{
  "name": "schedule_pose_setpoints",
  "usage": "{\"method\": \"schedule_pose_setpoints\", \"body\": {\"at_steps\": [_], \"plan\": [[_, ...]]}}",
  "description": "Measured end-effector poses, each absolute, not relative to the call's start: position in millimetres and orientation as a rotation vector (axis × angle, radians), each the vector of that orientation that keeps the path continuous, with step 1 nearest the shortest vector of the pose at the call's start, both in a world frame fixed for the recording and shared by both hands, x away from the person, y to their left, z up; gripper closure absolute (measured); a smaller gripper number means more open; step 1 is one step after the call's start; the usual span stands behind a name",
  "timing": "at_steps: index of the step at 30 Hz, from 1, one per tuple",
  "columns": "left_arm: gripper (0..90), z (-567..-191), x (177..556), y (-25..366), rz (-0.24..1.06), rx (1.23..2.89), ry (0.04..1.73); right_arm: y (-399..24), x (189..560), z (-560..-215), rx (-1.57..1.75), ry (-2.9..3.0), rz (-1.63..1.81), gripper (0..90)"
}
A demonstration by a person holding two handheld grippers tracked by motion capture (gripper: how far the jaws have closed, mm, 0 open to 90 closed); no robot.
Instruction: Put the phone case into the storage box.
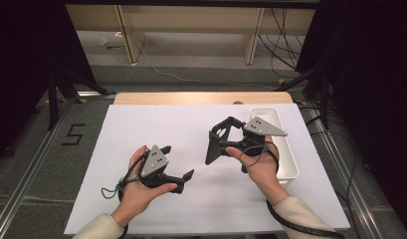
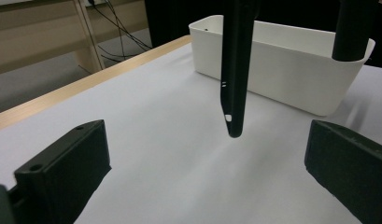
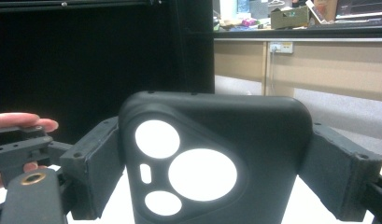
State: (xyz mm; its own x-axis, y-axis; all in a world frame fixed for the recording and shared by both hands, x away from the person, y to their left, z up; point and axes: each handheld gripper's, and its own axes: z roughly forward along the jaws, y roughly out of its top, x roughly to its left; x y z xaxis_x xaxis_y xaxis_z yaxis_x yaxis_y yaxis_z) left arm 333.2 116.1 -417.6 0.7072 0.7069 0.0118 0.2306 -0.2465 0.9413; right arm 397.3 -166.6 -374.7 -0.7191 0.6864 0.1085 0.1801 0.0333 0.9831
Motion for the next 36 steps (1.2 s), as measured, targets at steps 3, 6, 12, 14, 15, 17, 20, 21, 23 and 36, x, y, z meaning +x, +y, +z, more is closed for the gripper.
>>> {"method": "schedule_pose_setpoints", "body": {"at_steps": [3, 6, 12, 14, 15, 17, 20, 21, 23, 36], "plan": [[0.0, -417.8, 332.5, 122.1, 0.54, 1.801, 0.747, -168.7, 397.9, -372.8, 0.881, 1.917, 1.726, 14.9], [0.0, -417.2, 331.7, 126.2, 0.546, 1.79, 0.753, -170.7, 398.6, -371.6, 0.886, 1.91, 1.729, 15.0], [0.0, -416.5, 329.7, 131.4, 0.555, 1.771, 0.757, -174.9, 399.4, -368.5, 0.891, 1.894, 1.727, 14.9], [0.0, -416.6, 329.6, 133.2, 0.558, 1.766, 0.755, -176.1, 399.8, -367.4, 0.892, 1.886, 1.73, 15.0], [0.0, -416.9, 329.6, 134.6, 0.558, 1.765, 0.755, -176.8, 399.8, -366.7, 0.895, 1.885, 1.731, 15.0], [0.0, -417.4, 329.5, 136.6, 0.559, 1.76, 0.76, -178.1, 400.3, -365.6, 0.895, 1.881, 1.73, 15.0], [0.0, -418.2, 329.5, 139.9, 0.563, 1.758, 0.764, -179.9, 401.2, -364.1, 0.89, 1.87, 1.73, 15.0], [0.0, -418.5, 329.2, 140.9, 0.563, 1.756, 0.769, -180.2, 401.3, -363.9, 0.892, 1.868, 1.731, 15.0], [0.0, -419.2, 328.4, 143.2, 0.566, 1.755, 0.773, -181.4, 401.6, -363.3, 0.894, 1.864, 1.728, 15.0], [0.4, -423.2, 325.1, 150.0, 0.577, 1.754, 0.794, -188.4, 403.0, -358.5, 0.918, 1.842, 1.726, 15.0]]}}
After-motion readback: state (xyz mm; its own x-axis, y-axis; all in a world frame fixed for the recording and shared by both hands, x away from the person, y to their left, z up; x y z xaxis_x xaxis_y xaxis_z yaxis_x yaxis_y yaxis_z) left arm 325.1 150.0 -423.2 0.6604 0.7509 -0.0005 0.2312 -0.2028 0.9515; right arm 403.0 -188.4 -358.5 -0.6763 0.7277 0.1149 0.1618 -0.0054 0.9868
